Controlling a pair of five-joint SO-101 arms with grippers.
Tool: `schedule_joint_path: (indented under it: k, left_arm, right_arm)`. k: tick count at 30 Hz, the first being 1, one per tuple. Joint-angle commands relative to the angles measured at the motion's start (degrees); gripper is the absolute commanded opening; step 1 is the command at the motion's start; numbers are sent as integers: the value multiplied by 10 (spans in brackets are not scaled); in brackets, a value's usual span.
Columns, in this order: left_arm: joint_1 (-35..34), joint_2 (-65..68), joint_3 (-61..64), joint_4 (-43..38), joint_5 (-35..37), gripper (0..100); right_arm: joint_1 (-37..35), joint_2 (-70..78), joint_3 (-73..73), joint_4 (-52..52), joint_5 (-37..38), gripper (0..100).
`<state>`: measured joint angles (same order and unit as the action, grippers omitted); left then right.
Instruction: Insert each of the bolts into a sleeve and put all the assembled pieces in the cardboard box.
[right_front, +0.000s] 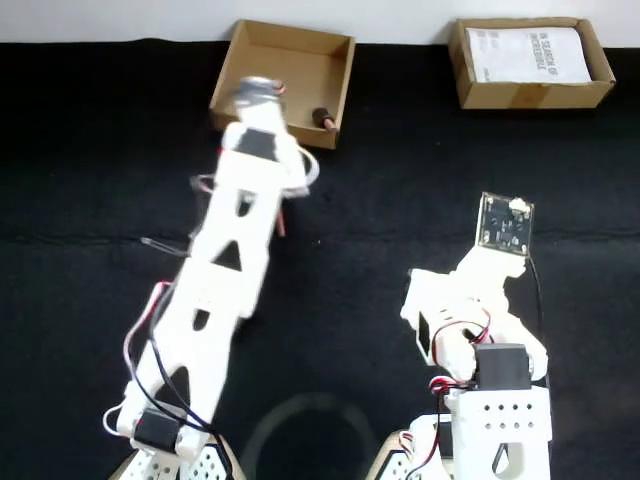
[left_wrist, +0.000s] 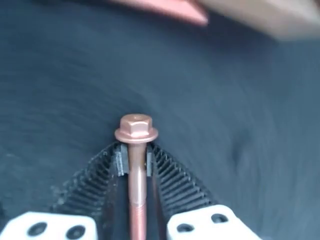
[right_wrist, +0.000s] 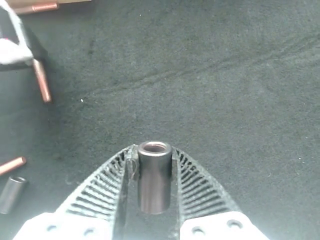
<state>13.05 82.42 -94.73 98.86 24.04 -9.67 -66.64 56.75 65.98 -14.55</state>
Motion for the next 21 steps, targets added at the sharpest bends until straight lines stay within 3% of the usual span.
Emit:
schedule_joint_path:
  k: [1,8,15,21]
  left_arm:
    - [37,-2,-7,20,-81,9]
    - [9,-39,-7,20,-119,9]
    - [-14,-170,-7,21,-223,9]
    - [-28,-297,-7,25,-240,9]
  right_arm:
    - [7,-10,-3,-7,1,6]
    - [7,-10,-4,-44,1,6]
    - [5,-10,2,-219,-22,6]
    - [-14,-10,45,-371,-53,6]
